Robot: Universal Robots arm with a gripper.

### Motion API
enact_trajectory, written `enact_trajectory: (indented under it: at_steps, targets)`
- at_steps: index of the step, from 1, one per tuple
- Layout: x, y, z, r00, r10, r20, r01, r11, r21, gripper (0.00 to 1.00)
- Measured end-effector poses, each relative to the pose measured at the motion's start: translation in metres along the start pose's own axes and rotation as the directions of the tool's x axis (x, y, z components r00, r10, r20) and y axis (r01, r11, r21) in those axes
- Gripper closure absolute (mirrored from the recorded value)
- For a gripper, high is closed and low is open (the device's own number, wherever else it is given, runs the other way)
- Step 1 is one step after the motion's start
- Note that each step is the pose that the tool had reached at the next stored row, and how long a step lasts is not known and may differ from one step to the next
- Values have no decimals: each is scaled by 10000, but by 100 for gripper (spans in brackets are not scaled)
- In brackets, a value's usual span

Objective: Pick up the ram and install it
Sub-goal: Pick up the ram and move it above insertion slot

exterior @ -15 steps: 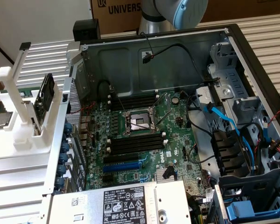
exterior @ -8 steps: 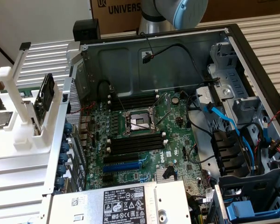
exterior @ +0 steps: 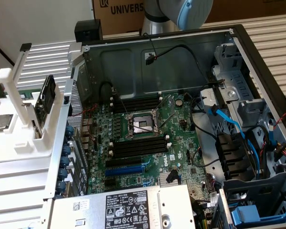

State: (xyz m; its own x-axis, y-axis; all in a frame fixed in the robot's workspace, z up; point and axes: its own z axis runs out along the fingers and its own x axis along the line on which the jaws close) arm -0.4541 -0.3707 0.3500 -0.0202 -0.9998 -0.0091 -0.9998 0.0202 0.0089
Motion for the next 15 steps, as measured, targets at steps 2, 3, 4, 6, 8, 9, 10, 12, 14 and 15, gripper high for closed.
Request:
enact_trajectory:
  at_steps: [2,3,4,6,8,9,10,12,14,15]
  targets:
    - [-2,-59,-36,10000,0,-4,0,10000,1,87]
    - [-2,-80,-46,10000,1,-10,-1,10000,1,87]
    - [-3,-96,-58,10000,1,-13,-1,10000,1,87]
    - [-4,-176,-123,10000,0,-15,0,10000,2,87]
    - [2,-242,-161,10000,0,-15,0,10000,2,87]
    - [8,-284,-186,10000,0,-15,0,10000,1,87]
    - [14,-328,-211,10000,0,-14,0,10000,2,87]
    - [18,-418,-256,10000,1,-15,-1,10000,1,87]
    - [16,-494,-289,10000,0,-15,0,10000,2,87]
    - [15,-532,-303,10000,0,-15,0,10000,1,87]
